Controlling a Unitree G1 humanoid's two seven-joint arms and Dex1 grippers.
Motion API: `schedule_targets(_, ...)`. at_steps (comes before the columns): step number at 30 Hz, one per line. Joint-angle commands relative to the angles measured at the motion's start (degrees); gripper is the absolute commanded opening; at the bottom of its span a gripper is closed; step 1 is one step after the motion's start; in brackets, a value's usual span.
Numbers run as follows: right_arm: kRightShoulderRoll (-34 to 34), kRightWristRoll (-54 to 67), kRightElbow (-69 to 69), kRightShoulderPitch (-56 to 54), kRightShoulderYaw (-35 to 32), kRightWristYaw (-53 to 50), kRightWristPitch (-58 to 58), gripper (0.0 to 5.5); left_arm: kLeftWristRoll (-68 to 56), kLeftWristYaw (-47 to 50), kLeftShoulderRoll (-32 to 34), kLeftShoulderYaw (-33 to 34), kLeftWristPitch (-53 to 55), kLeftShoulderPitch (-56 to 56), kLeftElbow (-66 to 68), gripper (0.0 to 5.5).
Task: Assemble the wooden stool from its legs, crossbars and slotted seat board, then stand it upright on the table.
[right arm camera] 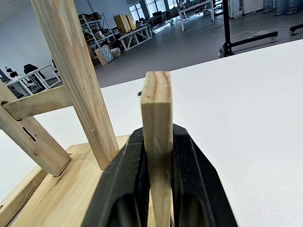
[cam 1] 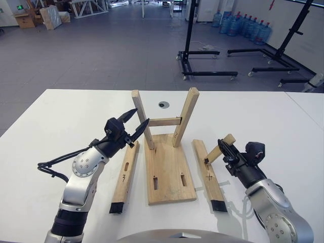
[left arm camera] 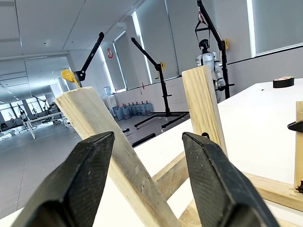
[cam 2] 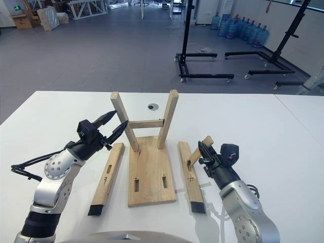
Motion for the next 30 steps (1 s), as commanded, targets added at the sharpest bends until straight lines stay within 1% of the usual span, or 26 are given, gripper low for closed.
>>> schedule_targets(1,-0.1,-0.2,0.0,-0.5,0.5,0.8,0.0,0.38,-0.4,-0.4,0.9,0.4,1.1,0.5,-0.8,2.62)
schedule_targets(9,0.6,-1.4,3.7,-4.8,0.2,2.0,-3.2,0.38,-0.3,-0.8,0.8,0.4,0.8,-0.7,0.4,2.62)
schedule_targets(14,1.5,0.4,4.7,-5.5,1.0,2.4,-1.7,0.38,-0.1,-0.5,0.7,0.6,0.4,0.1,0.0,2.62)
schedule_targets(21,-0.1,-0.3,6.6,-6.3,1.8,3.6,0.4,0.38,0.5,0.9,0.3,0.8,0.1,2.2,-1.3,2.62)
schedule_targets(25,-1.0,-0.8,6.4,-6.1,2.0,4.5,0.4,0.38,0.5,1.5,0.2,0.7,0.2,2.9,-1.9,2.62)
schedule_targets(30,1.0,-0.4,3.9,-5.4,2.4,4.1,-1.8,0.38,0.1,0.6,0.5,0.2,0.2,1.2,-0.5,2.62)
